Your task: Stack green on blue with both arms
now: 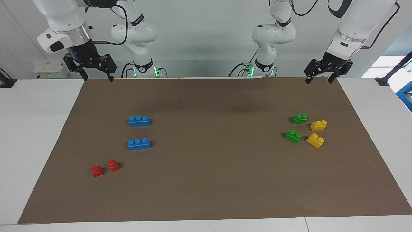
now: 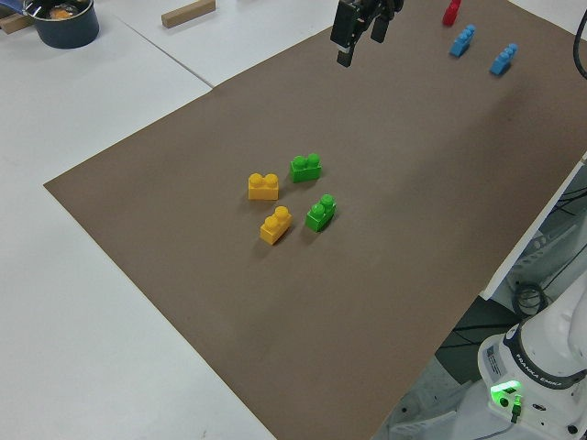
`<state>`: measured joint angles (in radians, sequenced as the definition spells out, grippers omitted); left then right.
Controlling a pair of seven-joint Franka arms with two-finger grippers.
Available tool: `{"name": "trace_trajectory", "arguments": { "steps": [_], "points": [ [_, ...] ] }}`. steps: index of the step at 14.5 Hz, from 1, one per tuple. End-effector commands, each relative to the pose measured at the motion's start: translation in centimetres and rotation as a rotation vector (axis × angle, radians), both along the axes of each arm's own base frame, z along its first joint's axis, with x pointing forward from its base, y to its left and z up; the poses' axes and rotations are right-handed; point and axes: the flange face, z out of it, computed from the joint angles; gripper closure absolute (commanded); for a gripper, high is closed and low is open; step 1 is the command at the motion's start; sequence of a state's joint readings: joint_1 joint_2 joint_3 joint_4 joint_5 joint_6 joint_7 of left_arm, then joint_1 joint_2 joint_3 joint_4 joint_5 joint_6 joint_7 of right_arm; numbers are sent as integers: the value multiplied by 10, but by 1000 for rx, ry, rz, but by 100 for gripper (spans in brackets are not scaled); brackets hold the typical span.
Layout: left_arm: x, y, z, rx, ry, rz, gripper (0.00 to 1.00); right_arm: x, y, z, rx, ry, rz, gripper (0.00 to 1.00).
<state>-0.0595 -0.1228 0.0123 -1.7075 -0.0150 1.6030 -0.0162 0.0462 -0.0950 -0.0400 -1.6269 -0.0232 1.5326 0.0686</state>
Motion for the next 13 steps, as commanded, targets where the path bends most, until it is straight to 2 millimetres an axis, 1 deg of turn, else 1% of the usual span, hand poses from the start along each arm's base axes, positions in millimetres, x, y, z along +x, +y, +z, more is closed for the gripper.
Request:
{"name": "trace_trajectory", "arguments": {
  "steps": [1, 7, 9, 11, 13],
  "points": [
    [-3, 4, 6, 2, -14, -7, 0, -7, 0, -1, -1, -12, -5, 0],
    [-6, 5, 4, 0, -8, 2, 0, -6, 0, -4, 0, -16, -13, 0],
    [-8, 6, 1, 0, -1, 28, 0, -6, -2, -4, 1, -17, -49, 0],
    [-9, 7, -1, -2, -5, 104, 0, -6, -2, -5, 1, -17, -67, 0],
    [-12, 7, -7, -7, -11, 252, 0, -3, 0, -9, 1, -12, -163, 0]
  ]
}}
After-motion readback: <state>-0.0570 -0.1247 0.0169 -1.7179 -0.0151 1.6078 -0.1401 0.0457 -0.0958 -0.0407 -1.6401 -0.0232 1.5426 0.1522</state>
